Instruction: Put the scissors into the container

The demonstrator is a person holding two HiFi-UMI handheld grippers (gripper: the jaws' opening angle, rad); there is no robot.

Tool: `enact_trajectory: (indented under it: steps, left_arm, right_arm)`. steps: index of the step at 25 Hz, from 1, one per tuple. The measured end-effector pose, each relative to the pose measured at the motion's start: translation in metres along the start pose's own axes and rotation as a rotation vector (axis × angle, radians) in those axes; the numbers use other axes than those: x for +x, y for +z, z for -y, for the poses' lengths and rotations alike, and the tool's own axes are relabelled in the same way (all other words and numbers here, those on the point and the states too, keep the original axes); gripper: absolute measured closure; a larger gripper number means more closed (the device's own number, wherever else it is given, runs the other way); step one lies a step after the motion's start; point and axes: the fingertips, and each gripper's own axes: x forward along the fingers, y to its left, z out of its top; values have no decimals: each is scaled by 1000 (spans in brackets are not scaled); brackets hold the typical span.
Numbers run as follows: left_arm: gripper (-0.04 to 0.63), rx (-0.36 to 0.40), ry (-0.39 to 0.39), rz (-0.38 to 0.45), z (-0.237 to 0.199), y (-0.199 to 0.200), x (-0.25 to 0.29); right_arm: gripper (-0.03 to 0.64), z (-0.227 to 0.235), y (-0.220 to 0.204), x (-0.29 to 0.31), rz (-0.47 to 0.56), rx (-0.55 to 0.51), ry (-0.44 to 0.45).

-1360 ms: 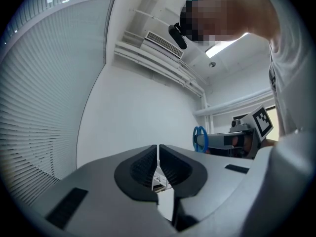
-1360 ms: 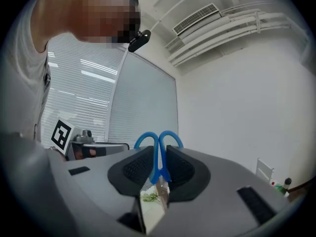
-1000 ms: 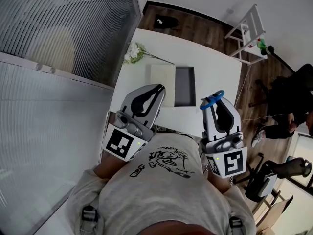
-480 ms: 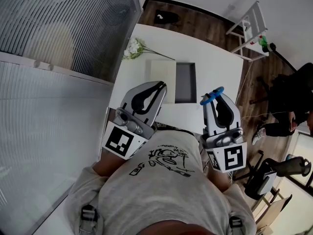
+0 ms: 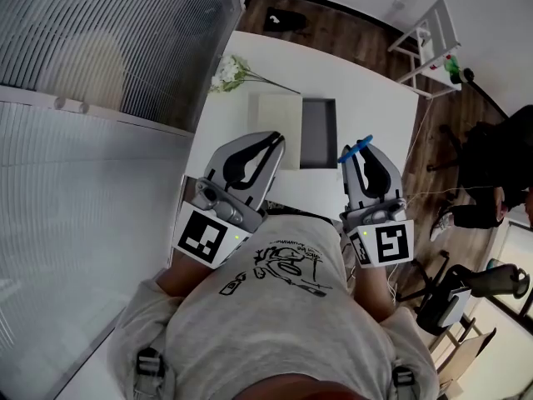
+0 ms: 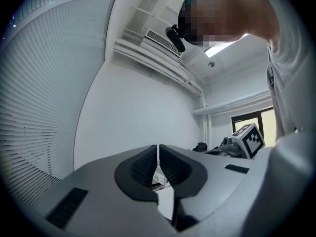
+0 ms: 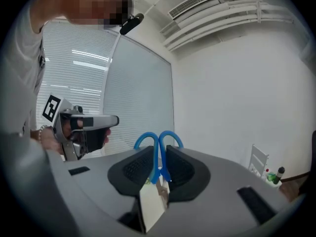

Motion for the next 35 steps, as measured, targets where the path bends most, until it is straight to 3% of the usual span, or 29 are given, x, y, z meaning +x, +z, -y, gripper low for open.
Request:
enact_trajectory:
  steps: [16, 35]
  left_arm:
    - [565, -9, -7, 6, 0, -2, 1]
    - [565, -22, 22, -11, -12, -12, -8]
  right_arm:
    - [529, 11, -121, 41, -220, 10, 3]
    - [529, 20, -219, 82, -410, 25, 13]
